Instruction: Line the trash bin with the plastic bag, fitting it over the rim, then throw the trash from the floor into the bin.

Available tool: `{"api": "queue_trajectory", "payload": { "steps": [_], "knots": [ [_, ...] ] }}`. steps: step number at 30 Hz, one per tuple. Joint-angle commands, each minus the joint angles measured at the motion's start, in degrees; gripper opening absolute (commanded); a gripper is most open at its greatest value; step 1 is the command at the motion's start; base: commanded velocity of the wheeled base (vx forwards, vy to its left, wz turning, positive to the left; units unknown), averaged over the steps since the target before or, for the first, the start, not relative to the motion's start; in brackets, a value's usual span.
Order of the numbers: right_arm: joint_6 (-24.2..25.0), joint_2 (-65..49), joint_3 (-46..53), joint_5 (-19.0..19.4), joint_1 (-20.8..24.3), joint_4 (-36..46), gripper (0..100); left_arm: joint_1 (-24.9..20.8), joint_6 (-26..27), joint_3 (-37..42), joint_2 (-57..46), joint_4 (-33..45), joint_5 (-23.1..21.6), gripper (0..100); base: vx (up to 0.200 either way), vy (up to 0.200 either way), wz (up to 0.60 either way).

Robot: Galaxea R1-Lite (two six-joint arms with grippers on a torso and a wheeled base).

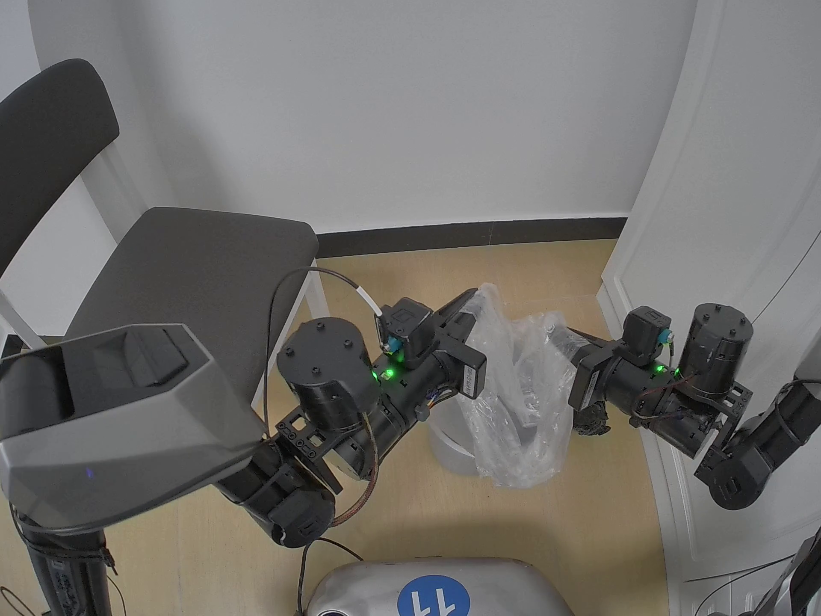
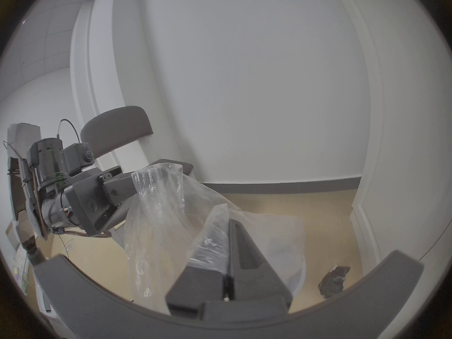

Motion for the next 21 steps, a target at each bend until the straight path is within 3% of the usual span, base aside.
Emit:
{"api": "queue_trajectory", "payload": {
  "steps": [1, 21],
  "knots": [
    [1.18, 5.11, -1.16, 0.17, -0.99, -0.02, 0, 0.08, -1.59, -2.57, 4.79, 0.05, -0.01, 0, 0.0, 0.0, 0.0],
    [-0.14, 5.02, -1.86, 0.61, -8.02, 0.51, 0, 0.34, -12.05, -15.05, 11.38, 0.05, 0.17, 0, 0.0, 0.0, 0.0]
  ]
}}
